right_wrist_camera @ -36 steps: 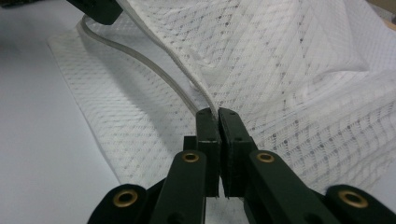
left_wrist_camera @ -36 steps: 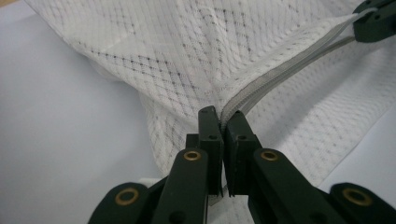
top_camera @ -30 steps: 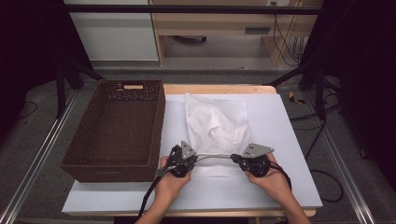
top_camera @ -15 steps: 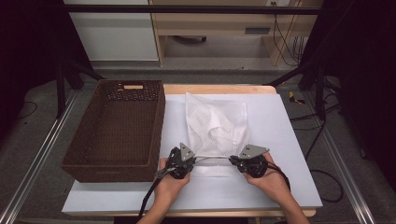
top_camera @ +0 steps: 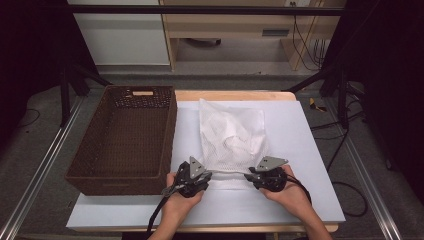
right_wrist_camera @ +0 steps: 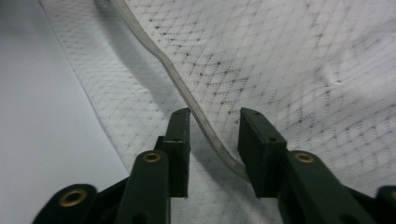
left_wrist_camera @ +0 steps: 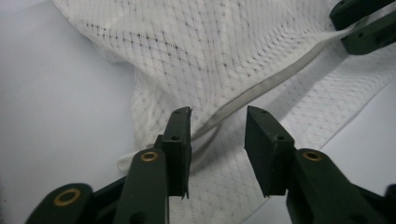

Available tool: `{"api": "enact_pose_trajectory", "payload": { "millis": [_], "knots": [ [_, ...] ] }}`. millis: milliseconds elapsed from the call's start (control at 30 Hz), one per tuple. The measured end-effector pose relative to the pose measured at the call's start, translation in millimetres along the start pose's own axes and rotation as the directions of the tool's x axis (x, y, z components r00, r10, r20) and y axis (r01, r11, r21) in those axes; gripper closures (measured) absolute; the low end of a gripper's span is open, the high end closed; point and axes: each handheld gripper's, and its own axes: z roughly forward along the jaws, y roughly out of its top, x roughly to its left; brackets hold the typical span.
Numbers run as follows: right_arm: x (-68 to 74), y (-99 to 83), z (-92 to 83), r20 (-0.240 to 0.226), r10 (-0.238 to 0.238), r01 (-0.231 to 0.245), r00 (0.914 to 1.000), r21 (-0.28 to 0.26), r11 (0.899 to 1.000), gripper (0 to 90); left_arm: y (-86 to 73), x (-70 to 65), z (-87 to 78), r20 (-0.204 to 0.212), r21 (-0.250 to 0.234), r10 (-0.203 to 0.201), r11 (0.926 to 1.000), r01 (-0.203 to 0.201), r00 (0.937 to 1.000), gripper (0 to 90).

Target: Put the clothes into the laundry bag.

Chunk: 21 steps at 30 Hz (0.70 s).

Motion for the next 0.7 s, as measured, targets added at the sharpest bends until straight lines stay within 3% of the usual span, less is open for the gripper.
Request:
{"api": "enact_pose_trajectory", "payload": {
  "millis": [200,433,700],
  "knots": [
    [1.6,-1.3,-1.4,-0.011,0.016,-0.016,0.9998,-0.004,1.0,50.5,2.4,-4.6,-12.8,0.035,-0.065,-0.006,0.9979,0.009,0.9994,52.3],
    [2.0,-1.7,-7.9,0.005,0.045,-0.045,0.999,-0.033,0.998,37.8,4.5,-13.4,-13.5,0.041,-0.09,0.031,0.9956,-0.028,0.9986,39.7],
    [-0.7,1.1,-17.0,0.038,0.073,-0.071,0.9966,-0.072,0.995,27.6,10.1,-12.6,-18.6,0.036,-0.123,0.011,0.9924,-0.007,0.9993,27.6]
  ]
}}
